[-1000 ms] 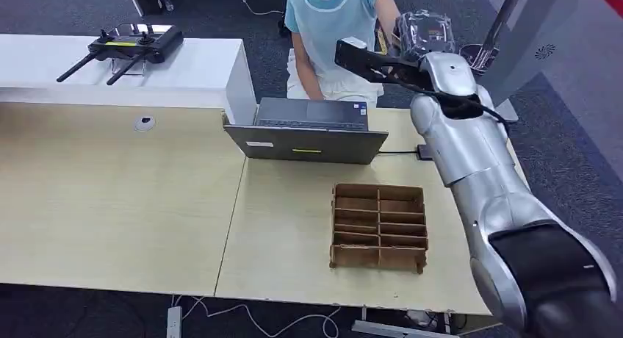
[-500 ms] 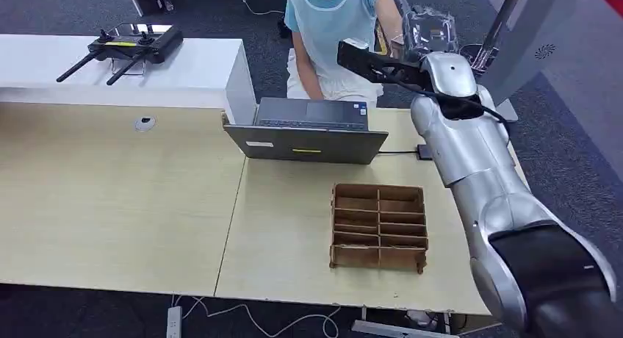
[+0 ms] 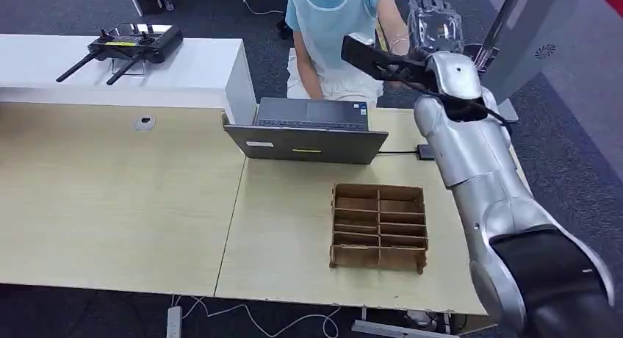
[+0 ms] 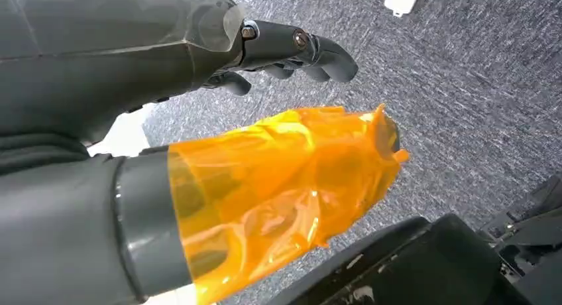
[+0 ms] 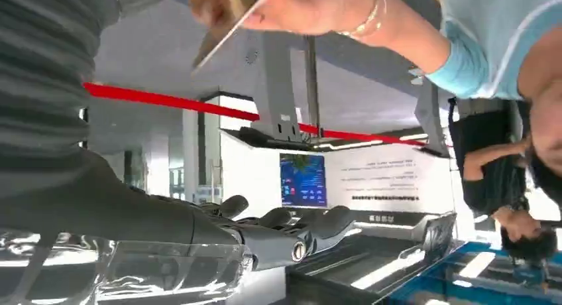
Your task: Pass the card to the sensor for recognition and then transmit it.
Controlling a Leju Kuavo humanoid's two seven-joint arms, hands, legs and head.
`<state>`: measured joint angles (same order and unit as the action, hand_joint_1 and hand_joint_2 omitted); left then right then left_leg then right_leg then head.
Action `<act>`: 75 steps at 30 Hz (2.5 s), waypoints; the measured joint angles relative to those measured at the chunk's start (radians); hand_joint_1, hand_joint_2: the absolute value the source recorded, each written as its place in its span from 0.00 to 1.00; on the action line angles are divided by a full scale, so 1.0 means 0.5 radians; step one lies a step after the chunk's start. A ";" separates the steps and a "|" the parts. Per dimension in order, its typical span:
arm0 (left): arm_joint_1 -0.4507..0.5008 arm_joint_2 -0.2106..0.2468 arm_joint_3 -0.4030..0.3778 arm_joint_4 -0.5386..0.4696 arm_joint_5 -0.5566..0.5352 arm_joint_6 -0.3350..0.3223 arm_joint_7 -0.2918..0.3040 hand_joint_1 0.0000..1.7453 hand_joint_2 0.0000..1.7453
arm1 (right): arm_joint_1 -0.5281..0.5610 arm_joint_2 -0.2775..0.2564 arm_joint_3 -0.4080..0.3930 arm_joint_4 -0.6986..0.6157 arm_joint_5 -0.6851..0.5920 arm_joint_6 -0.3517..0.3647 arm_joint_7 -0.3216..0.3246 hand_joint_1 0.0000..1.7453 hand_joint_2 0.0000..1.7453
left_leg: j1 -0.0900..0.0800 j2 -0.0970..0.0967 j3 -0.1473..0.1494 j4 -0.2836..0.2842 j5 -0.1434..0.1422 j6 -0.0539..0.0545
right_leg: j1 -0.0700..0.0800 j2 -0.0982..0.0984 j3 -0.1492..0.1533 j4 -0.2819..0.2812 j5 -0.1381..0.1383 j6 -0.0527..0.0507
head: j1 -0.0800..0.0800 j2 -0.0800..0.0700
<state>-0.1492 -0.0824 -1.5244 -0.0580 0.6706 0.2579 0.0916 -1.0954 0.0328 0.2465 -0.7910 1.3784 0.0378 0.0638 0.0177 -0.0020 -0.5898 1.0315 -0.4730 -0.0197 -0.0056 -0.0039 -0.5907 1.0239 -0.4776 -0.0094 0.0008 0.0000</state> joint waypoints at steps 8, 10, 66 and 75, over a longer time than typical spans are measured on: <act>0.006 -0.009 0.000 0.000 0.136 0.023 0.022 0.00 0.00 | 0.345 0.121 -0.278 -0.821 -0.881 0.129 -0.272 0.00 1.00 | 0.001 -0.003 -0.002 0.000 -0.001 -0.001 | 0.000 -0.002 -0.002 0.000 -0.002 -0.001 | 0.000 0.001; 0.008 -0.010 0.000 0.000 0.175 0.029 0.024 0.00 0.00 | 0.447 0.145 -0.329 -1.054 -1.170 0.184 -0.299 0.00 1.00 | 0.001 -0.005 -0.003 0.000 -0.001 -0.001 | 0.000 -0.005 -0.002 0.000 -0.003 0.000 | 0.001 0.001; 0.036 -0.076 0.000 0.001 0.622 0.172 0.137 0.00 0.00 | 2.791 -0.236 0.041 -2.252 0.368 -0.568 0.269 0.00 1.00 | 0.001 -0.003 0.005 -0.002 -0.017 -0.004 | 0.000 -0.005 0.006 -0.002 -0.019 -0.005 | 0.001 0.000; 0.037 -0.077 0.000 0.001 0.625 0.166 0.124 0.00 0.00 | 2.803 -0.164 0.040 -2.123 0.281 -0.441 0.019 0.00 1.00 | 0.002 -0.003 0.005 -0.003 -0.017 -0.004 | 0.001 -0.005 0.006 -0.001 -0.020 -0.007 | 0.001 0.001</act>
<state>-0.1308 -0.1209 -1.5244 -0.0576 0.9831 0.3410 0.1534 0.3059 -0.0492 0.2663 -1.8525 1.5191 -0.1828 0.0732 0.0189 -0.0036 -0.5873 1.0300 -0.4815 -0.0218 -0.0052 -0.0062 -0.5879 1.0232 -0.4877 -0.0129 0.0015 0.0004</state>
